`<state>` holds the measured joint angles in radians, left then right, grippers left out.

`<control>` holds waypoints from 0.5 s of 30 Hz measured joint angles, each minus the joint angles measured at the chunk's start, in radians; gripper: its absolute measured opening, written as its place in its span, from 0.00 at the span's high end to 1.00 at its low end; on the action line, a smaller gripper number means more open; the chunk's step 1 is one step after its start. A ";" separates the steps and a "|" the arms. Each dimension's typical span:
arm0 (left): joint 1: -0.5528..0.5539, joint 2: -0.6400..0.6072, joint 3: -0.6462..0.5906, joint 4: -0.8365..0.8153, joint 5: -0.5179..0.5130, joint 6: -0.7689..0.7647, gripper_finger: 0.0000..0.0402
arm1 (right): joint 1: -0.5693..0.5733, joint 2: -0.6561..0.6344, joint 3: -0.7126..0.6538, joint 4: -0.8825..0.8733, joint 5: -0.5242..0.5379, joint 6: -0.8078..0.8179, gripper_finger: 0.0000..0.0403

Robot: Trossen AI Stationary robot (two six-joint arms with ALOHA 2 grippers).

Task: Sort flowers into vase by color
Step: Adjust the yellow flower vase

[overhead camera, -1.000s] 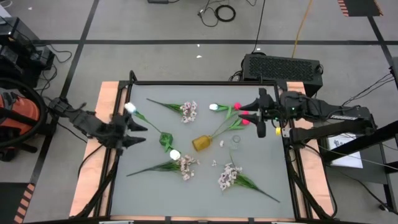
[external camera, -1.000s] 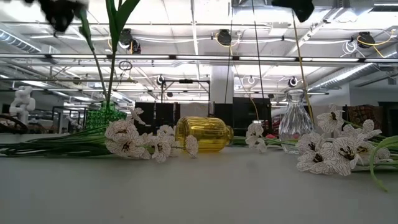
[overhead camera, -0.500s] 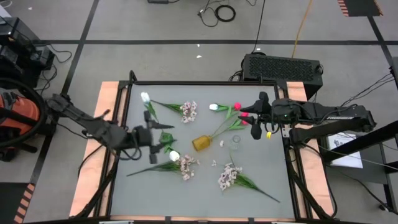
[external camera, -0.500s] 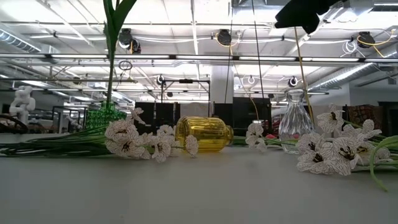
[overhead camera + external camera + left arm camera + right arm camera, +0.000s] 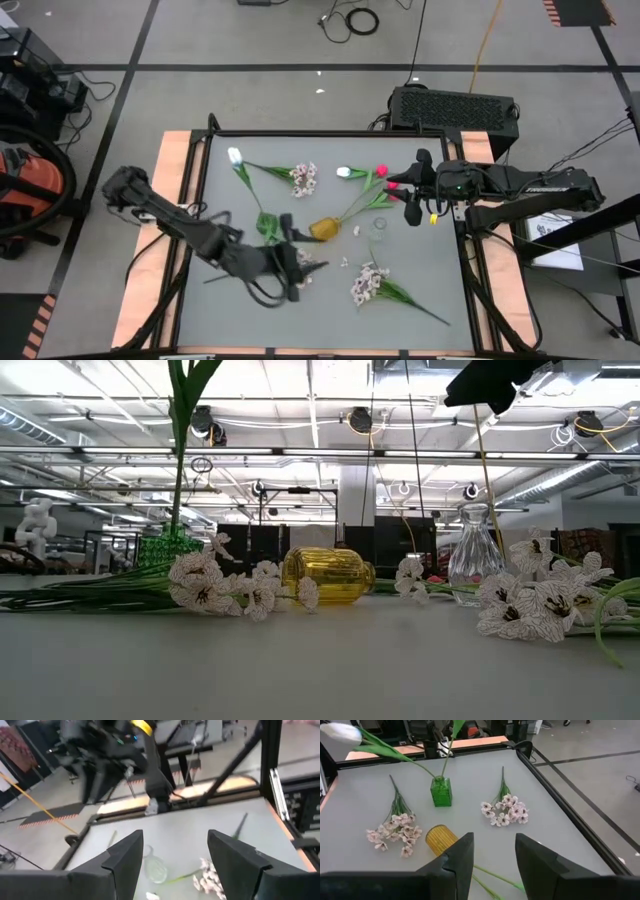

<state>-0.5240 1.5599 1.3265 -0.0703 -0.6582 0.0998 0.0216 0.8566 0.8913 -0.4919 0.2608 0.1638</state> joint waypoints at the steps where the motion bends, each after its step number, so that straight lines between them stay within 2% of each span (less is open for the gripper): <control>1: 0.000 0.028 0.018 -0.011 0.000 -0.011 0.43 | 0.000 0.000 0.000 0.000 0.000 -0.003 0.66; 4: 0.012 0.103 0.093 -0.084 -0.023 -0.037 0.43 | 0.000 0.000 0.000 0.000 0.000 -0.007 0.66; 7: 0.043 0.164 0.186 -0.218 -0.061 -0.126 0.43 | 0.000 0.000 0.000 0.000 0.000 -0.006 0.66; 15: 0.166 0.305 0.336 -0.483 0.069 -0.324 0.43 | 0.000 0.000 0.000 0.001 0.000 -0.021 0.66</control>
<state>-0.3583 1.8646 1.6624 -0.5535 -0.5895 -0.2238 0.0216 0.8562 0.8909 -0.4908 0.2611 0.1425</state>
